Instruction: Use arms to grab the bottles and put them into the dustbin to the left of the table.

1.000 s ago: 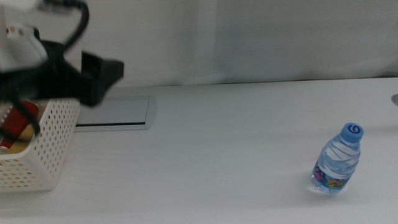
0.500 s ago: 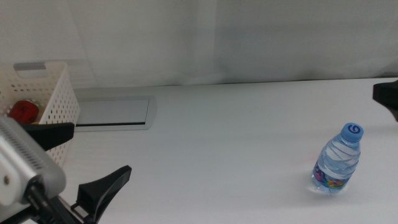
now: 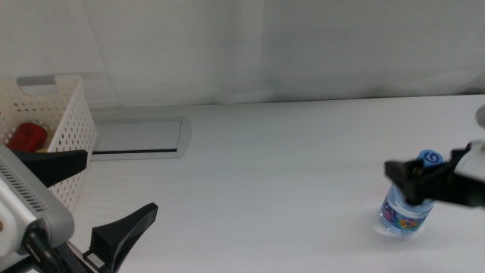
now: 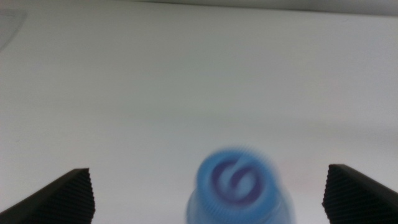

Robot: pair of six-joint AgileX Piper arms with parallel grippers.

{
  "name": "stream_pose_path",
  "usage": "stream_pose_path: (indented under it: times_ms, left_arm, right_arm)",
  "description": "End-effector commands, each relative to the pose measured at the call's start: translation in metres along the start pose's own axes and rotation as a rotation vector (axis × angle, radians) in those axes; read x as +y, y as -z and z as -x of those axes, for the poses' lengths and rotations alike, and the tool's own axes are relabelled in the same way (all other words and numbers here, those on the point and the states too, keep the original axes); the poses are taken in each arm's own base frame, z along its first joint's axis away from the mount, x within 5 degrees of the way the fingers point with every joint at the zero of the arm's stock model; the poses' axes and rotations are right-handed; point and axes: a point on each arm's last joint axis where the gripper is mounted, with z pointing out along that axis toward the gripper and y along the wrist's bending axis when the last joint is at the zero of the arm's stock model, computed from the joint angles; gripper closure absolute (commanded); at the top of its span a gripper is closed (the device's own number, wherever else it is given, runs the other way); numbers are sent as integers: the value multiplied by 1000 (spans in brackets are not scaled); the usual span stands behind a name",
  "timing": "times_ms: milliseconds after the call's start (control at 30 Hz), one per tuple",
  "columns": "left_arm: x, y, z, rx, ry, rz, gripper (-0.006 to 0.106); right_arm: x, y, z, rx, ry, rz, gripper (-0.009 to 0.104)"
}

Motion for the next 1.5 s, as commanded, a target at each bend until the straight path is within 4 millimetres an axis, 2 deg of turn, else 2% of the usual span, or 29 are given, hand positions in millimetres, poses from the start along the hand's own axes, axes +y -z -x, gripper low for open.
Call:
stream_pose_path:
  times_ms: [0, 133, 300, 700, 933, 1167, 1233, 1333, 1400, 1467]
  left_arm:
    - [-1, 0, -1, -3, 6, -8, 9]
    - [-1, 0, -1, -5, 6, -6, 9]
    - [-1, 0, -1, -5, 6, -6, 9]
    - [-1, 0, 0, -10, 6, -3, 9]
    - [-1, 0, 0, -10, 6, -3, 9]
    - [-1, 0, 0, -12, 6, -2, 9]
    - [-1, 0, 0, -12, 6, -2, 9]
    - [-1, 0, 0, -12, 6, -2, 9]
    - [-1, 0, 0, -12, 6, -2, 9]
    - [-1, 0, 0, -12, 6, -2, 9]
  right_arm:
    - [5, -6, -13, -47, -35, 19, -8]
    - [2, -16, -38, -9, -128, -2, -8]
    - [-1, -28, -58, 22, -124, -31, -8]
    - [-6, -72, -73, -47, -37, -71, -8]
    - [-8, -85, -80, -65, -23, -85, -8]
    - [-8, -91, -73, -121, -16, -88, -7]
    - [-8, -93, -68, -133, -21, -89, -4]
    - [-7, -95, -64, -146, -24, -90, 7]
    - [-7, -95, -63, -148, -27, -91, 22]
    - [-8, -95, -63, -148, -29, -93, 43]
